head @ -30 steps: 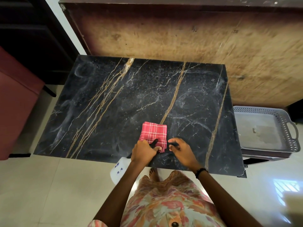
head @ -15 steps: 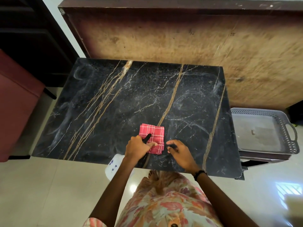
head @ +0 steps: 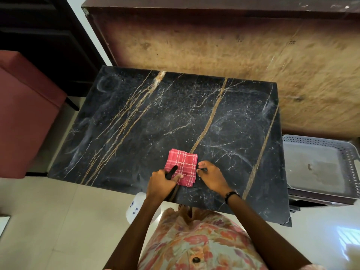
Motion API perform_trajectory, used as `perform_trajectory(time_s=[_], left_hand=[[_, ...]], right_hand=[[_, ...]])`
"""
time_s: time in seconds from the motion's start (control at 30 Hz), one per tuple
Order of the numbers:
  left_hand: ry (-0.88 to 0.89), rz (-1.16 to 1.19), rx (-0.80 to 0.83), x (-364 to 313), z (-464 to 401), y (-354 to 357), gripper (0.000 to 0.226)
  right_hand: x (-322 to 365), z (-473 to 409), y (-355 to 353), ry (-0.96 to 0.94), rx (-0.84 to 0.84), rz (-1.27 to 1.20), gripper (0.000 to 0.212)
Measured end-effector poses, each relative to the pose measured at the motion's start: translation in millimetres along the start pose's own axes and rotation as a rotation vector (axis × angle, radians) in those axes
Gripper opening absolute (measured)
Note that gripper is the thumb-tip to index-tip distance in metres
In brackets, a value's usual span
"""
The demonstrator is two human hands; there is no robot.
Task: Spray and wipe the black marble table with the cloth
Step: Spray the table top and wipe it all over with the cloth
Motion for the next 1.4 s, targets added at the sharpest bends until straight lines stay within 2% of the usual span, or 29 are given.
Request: perform_trajectory(time_s=[0.1,0.17,0.3,0.43,0.67,0.8,0.87,0.97,1.07,1.13,1.2,1.27,1.4], left_hand=[[-0.040,0.024,-0.010,3,-1,-7,0.048],[-0.027,0.059,-0.003,7,-3,-10,0.046],[0.038,0.280,0.013,9,-1,-30,0.028],[-0.067,0.610,-0.134,18,-1,-69,0.025],[0.008,0.672,-0.245,82,-15,-158,0.028],[0.098,0.680,-0.352,133,-27,-223,0.029],[0.118,0.679,-0.449,157,-35,-256,0.020],[0.130,0.695,-0.529,190,-46,-296,0.015],[0.148,0.674,-0.565,220,-54,-327,0.015],[0.140,0.676,-0.587,232,-57,-342,0.018],[0.127,0.699,-0.602,242,-58,-353,0.020],[0.117,0.723,-0.610,251,-58,-359,0.021],[0.109,0.712,-0.594,266,-60,-362,0.020]], right_hand=[[7,-3,8,0.074,0.017,0.015,0.051],[12,-5,15,0.115,0.018,0.019,0.055],[16,-11,24,0.168,0.008,-0.123,0.036],[20,-11,28,0.131,0.063,-0.333,0.025],[82,-9,65,-0.031,0.085,-0.379,0.012],[148,-21,117,-0.178,0.149,-0.175,0.014],[186,-34,150,-0.265,0.146,-0.070,0.015],[244,-51,198,-0.420,0.031,0.115,0.019],[294,-57,253,-0.655,-0.054,0.382,0.023],[305,-56,291,-0.741,0.015,0.569,0.038],[297,-56,329,-0.715,0.215,0.798,0.048],[281,-54,350,-0.690,0.322,0.891,0.052],[267,-62,353,-0.775,0.185,0.876,0.053]])
Point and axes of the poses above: each hand's wrist, its own z-axis away from the middle knuckle, its own y-axis out of the palm, x = y × z, the point moved 1 cm from there along -z, towards the middle knuckle
